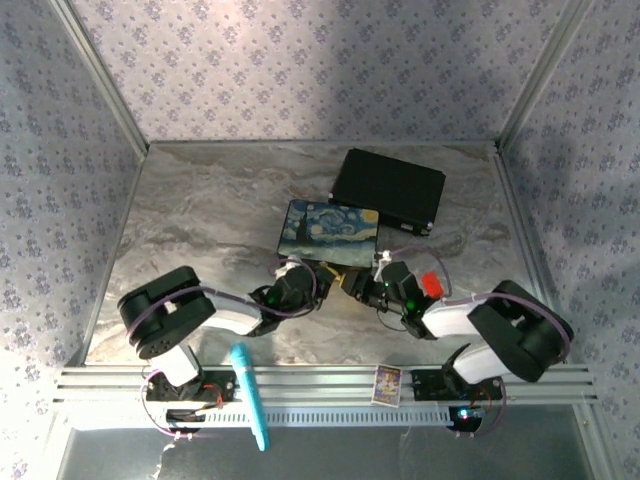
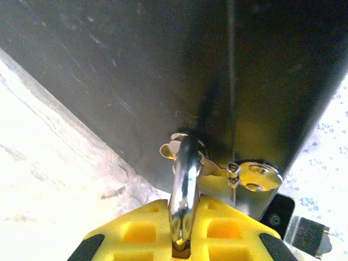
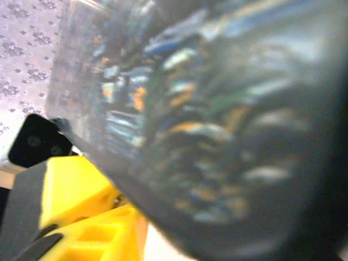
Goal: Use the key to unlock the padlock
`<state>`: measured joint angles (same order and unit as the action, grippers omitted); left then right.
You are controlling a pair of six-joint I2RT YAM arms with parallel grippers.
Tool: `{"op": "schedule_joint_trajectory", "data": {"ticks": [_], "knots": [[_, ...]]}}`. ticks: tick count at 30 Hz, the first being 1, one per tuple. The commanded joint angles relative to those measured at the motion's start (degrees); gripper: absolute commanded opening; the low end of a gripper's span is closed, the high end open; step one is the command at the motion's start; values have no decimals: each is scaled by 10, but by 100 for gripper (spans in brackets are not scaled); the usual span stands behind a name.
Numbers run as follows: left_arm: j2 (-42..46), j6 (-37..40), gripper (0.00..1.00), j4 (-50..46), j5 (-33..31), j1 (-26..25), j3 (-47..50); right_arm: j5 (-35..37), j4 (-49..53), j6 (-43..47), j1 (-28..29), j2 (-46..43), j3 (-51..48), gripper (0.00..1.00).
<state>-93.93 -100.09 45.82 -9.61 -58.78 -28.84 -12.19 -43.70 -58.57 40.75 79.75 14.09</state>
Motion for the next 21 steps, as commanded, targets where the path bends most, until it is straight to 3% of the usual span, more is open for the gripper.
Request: {"op": "schedule_joint_trajectory", "data": {"ticks": [1, 8, 13, 16, 19, 21], "knots": [[50, 5, 0, 25, 51, -2, -8, -18, 118, 88, 18, -69, 8, 40], [90, 26, 0, -68, 66, 2, -11, 44, 344, 211, 4, -230, 23, 41], [94, 24, 0, -68, 68, 3, -7, -34, 362, 251, -52, -255, 24, 42], [86, 22, 0, -50, 75, 3, -7, -42, 366, 261, -53, -247, 34, 35], [84, 26, 0, -34, 77, 2, -4, -33, 350, 289, -26, -253, 38, 31], [85, 30, 0, -36, 84, 3, -6, 27, 370, 342, 18, -263, 48, 31]]}}
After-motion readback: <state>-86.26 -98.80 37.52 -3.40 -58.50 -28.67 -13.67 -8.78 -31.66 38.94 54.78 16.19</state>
